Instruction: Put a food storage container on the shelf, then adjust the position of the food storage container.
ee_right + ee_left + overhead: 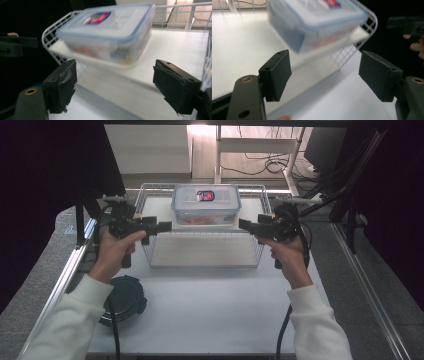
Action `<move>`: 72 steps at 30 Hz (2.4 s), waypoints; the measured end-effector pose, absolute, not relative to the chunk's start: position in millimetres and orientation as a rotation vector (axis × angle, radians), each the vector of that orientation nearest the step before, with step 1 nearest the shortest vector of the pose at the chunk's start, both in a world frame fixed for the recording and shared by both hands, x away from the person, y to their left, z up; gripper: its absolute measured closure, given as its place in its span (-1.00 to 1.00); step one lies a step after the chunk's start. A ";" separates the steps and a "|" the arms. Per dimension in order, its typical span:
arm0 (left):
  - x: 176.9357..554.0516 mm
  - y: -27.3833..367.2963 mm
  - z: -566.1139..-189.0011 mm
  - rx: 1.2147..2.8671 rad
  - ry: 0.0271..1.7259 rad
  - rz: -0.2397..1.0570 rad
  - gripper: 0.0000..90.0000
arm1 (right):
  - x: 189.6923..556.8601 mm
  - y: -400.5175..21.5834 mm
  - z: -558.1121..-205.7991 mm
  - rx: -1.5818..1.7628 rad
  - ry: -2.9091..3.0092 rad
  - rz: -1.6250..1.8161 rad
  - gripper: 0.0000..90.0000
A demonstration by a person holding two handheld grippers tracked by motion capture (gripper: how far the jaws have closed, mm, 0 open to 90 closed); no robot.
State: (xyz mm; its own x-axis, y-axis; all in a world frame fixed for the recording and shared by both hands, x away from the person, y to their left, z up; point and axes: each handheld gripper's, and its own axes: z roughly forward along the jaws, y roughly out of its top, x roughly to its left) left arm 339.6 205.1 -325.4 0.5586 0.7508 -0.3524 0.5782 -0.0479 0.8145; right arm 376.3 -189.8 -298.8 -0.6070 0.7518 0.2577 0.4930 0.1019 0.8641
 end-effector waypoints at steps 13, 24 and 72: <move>256.4 200.6 -391.9 1.835 1.050 0.188 -0.43 | 299.3 -217.0 -389.5 1.212 2.175 1.495 -0.47; 228.3 196.7 -464.5 1.972 1.148 0.207 -0.43 | 260.7 -217.3 -457.1 1.228 2.321 1.331 -0.44; 217.8 337.0 -440.2 1.819 1.497 0.419 0.41 | 262.4 -227.7 -477.7 1.293 2.354 1.263 -0.39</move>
